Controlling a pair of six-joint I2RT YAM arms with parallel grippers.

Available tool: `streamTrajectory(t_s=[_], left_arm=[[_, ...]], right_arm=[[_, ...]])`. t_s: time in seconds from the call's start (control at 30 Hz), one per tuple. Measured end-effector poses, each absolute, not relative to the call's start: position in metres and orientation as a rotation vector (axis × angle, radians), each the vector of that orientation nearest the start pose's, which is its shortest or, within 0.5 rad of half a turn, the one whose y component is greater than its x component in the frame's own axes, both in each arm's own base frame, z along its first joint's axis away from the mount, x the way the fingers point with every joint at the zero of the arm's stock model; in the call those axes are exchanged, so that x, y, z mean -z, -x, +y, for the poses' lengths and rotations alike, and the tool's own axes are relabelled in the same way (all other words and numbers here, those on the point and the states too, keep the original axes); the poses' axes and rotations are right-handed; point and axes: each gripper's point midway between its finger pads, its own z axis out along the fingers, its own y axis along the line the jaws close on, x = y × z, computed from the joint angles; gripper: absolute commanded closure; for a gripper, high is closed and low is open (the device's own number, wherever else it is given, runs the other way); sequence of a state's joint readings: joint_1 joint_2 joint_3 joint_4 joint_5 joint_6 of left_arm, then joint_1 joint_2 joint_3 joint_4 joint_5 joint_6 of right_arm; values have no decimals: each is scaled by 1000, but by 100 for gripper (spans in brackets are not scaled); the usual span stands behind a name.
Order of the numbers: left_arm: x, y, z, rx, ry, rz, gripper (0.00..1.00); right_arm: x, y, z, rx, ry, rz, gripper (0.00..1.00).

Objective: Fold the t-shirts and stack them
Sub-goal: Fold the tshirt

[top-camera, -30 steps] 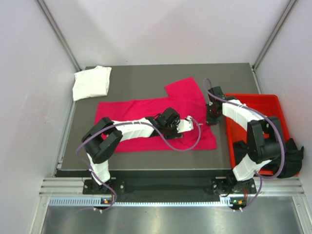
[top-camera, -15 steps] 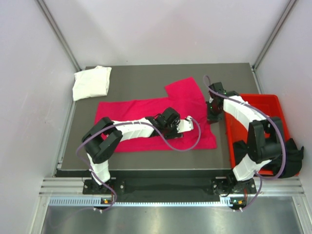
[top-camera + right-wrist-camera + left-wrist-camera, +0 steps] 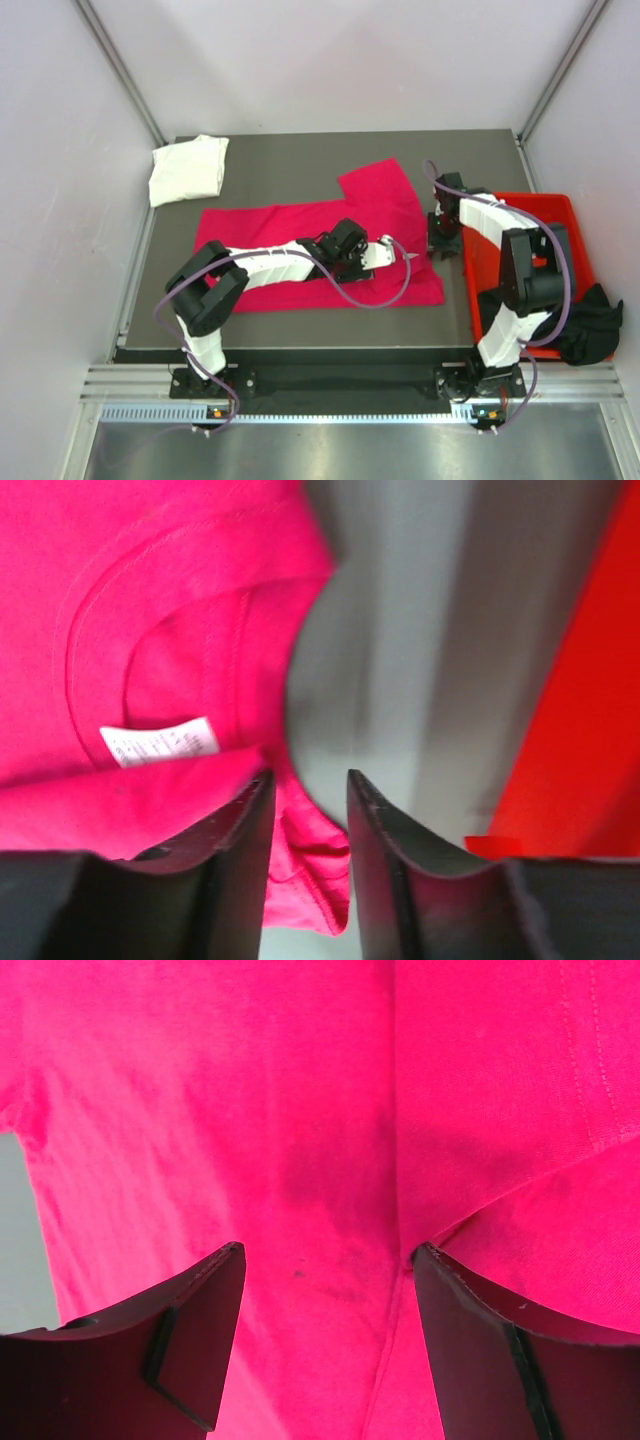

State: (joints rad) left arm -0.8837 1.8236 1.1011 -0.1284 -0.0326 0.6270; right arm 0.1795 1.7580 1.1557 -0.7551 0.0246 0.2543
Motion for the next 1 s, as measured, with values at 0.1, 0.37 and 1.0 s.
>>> streamTrajectory(t_s=[0.1, 0.37, 1.0], left_arm=[[-49, -309, -325, 79, -1639, 1772, 27], [-70, -284, -341, 278, -1672, 1746, 27], [-33, -228, -387, 330, -1904, 1628, 31]], right_arm=[[-35, -319, 58, -29, -133, 2897, 63], [-62, -325, 60, -111, -145, 2793, 70], [-33, -316, 76, -366, -168, 2840, 71]])
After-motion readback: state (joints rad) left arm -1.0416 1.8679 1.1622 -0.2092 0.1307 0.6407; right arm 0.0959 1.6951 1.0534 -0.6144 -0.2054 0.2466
